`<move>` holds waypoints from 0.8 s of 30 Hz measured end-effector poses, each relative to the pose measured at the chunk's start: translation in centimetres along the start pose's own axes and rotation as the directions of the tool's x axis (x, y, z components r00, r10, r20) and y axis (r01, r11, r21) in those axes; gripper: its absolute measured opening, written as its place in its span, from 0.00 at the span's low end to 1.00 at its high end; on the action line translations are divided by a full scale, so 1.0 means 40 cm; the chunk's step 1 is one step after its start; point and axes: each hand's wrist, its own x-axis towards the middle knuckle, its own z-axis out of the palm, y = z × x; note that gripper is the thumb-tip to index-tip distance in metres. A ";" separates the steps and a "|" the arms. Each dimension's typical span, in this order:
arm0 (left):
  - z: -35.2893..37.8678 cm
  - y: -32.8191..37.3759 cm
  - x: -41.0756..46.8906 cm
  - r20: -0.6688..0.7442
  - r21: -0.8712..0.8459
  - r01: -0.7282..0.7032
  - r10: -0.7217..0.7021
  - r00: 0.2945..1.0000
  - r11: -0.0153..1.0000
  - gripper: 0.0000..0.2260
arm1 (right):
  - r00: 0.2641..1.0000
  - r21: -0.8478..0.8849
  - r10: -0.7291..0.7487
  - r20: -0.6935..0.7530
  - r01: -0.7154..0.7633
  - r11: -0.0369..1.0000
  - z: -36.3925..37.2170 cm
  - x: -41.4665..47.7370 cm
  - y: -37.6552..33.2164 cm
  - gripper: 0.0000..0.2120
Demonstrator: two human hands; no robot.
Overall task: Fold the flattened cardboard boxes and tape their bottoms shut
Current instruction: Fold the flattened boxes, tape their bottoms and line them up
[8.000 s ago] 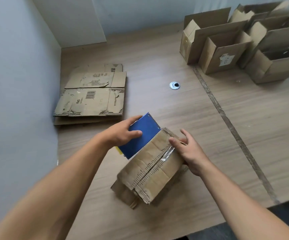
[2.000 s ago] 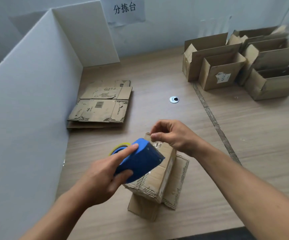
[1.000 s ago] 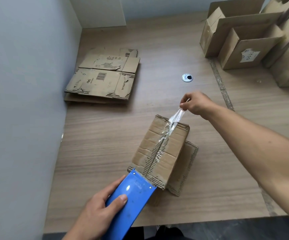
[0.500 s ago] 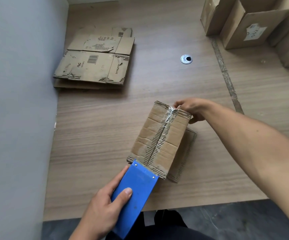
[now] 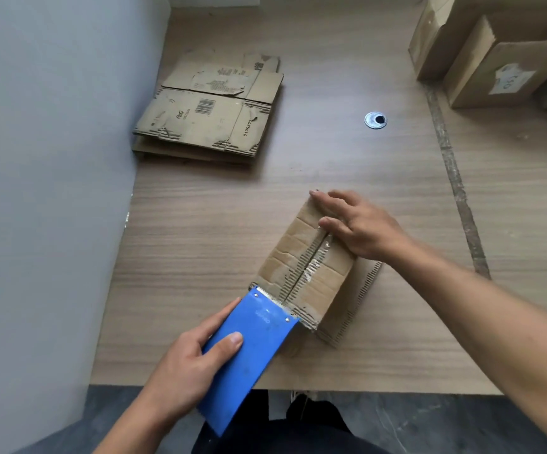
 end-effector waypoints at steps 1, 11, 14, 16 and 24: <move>-0.007 0.007 -0.006 -0.008 -0.015 -0.002 0.002 1.000 1.000 0.19 | 1.000 -0.003 0.004 0.002 -0.004 1.000 0.002 0.005 0.001 0.25; -0.079 0.130 -0.071 -0.066 -0.143 -0.068 0.060 0.996 0.987 0.19 | 0.998 -0.090 0.034 0.049 -0.030 0.996 0.009 0.023 0.000 0.25; -0.076 0.138 -0.085 -0.037 -0.110 -0.073 0.070 0.997 0.991 0.18 | 0.998 -0.099 0.043 0.044 -0.038 0.994 0.006 0.024 -0.004 0.25; -0.055 0.128 -0.091 -0.014 -0.120 -0.054 0.053 0.999 0.991 0.18 | 0.998 -0.107 0.045 0.049 -0.039 0.993 0.004 0.023 -0.003 0.25; -0.005 0.043 -0.096 -0.039 -0.068 0.004 -0.007 0.999 0.998 0.22 | 0.998 -0.136 0.032 0.059 -0.024 0.990 -0.002 0.021 -0.005 0.27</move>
